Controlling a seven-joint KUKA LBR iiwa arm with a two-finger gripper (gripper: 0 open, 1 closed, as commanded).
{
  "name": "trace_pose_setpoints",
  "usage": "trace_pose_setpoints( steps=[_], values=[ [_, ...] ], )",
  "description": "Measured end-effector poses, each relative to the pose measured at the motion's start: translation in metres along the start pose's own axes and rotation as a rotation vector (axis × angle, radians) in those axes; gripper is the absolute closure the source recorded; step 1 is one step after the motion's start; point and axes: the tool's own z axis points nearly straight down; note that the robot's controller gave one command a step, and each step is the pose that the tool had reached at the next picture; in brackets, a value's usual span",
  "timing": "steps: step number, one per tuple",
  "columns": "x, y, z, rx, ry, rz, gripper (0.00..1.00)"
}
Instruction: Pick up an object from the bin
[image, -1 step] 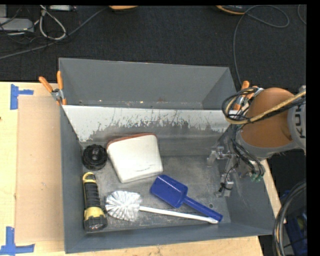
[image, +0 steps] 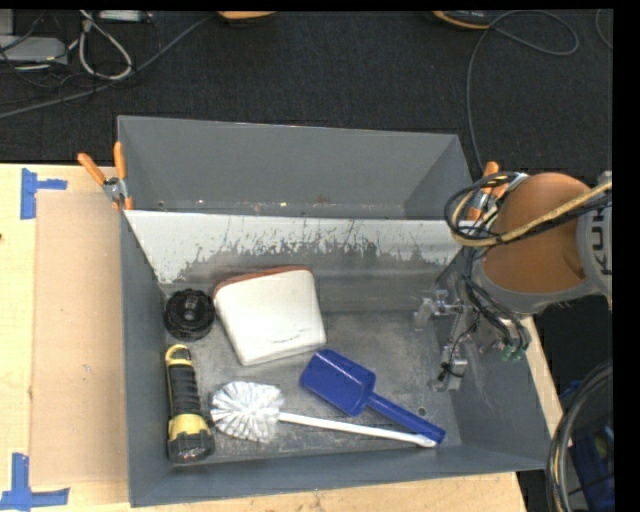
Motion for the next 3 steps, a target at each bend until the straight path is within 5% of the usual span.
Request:
trace_pose_setpoints(
  steps=[1, 2, 3],
  values=[
    [0.041, 0.089, 0.071, -0.002, 0.01, -0.028, 0.0],
    [0.06, 0.068, 0.013, 0.003, -0.007, 0.191, 0.0],
    [0.065, 0.148, 0.025, 0.001, 0.004, 0.144, 0.0]
  ],
)
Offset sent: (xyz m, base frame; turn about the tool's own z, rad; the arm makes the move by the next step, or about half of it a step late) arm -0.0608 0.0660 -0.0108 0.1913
